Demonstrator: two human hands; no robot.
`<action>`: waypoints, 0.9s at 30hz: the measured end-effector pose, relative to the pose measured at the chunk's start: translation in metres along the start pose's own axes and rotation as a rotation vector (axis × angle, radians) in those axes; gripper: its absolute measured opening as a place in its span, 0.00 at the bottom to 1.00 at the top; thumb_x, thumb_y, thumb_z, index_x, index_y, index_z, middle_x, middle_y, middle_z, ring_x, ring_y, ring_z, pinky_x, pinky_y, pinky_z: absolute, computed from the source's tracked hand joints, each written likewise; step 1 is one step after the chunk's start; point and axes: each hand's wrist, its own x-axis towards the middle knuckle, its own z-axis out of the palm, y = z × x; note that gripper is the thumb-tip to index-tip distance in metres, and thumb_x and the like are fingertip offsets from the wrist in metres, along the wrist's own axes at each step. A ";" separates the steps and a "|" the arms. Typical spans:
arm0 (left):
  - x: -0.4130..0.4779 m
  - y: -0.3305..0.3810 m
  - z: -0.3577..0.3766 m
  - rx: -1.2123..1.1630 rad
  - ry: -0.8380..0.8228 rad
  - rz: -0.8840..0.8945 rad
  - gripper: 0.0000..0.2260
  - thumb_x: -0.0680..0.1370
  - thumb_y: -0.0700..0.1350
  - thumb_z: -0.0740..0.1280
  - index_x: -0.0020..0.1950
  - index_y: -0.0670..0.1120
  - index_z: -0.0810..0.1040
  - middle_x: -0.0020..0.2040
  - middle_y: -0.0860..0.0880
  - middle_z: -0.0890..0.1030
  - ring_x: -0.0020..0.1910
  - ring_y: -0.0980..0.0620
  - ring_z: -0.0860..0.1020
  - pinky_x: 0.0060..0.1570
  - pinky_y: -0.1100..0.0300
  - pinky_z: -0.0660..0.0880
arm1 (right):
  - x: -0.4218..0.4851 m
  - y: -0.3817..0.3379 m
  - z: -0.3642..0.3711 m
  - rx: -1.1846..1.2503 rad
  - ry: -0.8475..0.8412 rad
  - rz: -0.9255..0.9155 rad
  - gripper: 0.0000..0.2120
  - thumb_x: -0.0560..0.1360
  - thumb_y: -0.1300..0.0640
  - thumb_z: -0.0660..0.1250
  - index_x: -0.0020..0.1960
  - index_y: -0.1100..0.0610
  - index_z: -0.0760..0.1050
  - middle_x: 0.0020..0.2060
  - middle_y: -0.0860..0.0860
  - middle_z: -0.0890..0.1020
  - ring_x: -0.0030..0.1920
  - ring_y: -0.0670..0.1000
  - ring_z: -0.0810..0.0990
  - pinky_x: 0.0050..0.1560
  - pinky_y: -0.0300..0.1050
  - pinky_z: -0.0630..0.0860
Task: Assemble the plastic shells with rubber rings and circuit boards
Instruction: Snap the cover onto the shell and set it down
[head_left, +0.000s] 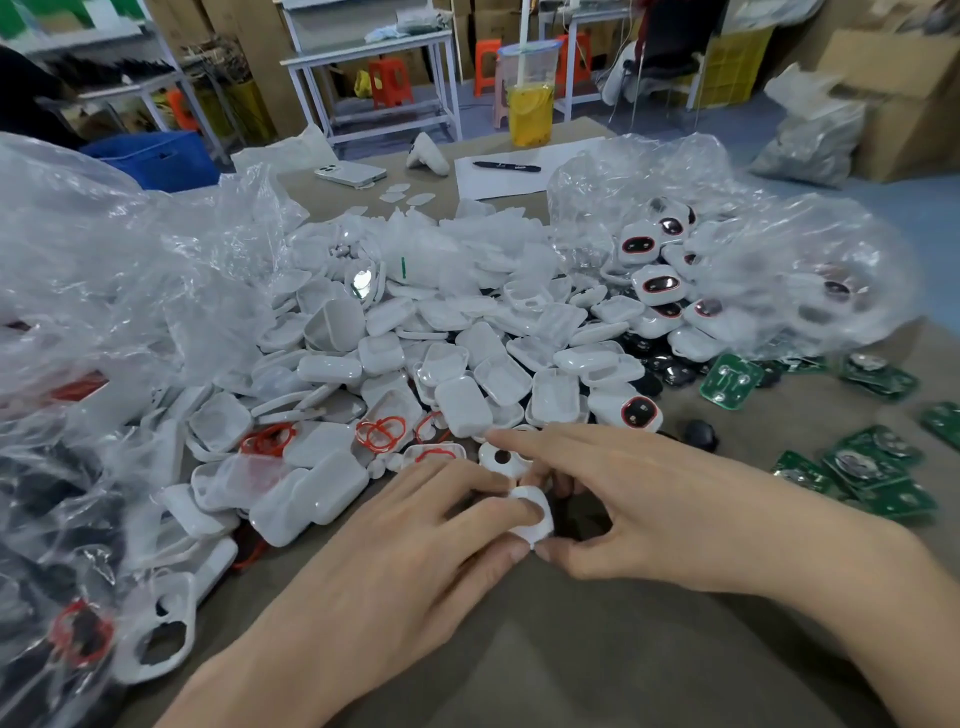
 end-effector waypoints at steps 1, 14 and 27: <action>0.000 0.000 0.000 0.003 -0.001 -0.001 0.10 0.84 0.53 0.62 0.58 0.52 0.80 0.58 0.55 0.77 0.55 0.54 0.77 0.55 0.62 0.72 | 0.000 0.000 0.001 0.003 0.009 0.004 0.39 0.74 0.44 0.68 0.78 0.36 0.50 0.52 0.25 0.67 0.57 0.28 0.66 0.61 0.25 0.62; 0.003 -0.001 -0.004 -0.041 -0.007 0.009 0.11 0.83 0.53 0.62 0.55 0.53 0.83 0.55 0.55 0.79 0.55 0.55 0.78 0.55 0.63 0.72 | 0.000 0.002 0.003 0.061 0.046 -0.021 0.38 0.74 0.44 0.68 0.76 0.34 0.50 0.55 0.33 0.72 0.56 0.35 0.71 0.59 0.29 0.67; 0.005 0.002 0.001 -0.157 -0.022 -0.077 0.04 0.81 0.56 0.63 0.53 0.61 0.77 0.55 0.63 0.73 0.55 0.56 0.74 0.53 0.65 0.70 | 0.000 0.003 0.003 0.085 0.038 -0.020 0.35 0.74 0.46 0.68 0.76 0.38 0.56 0.55 0.35 0.74 0.53 0.29 0.69 0.56 0.25 0.64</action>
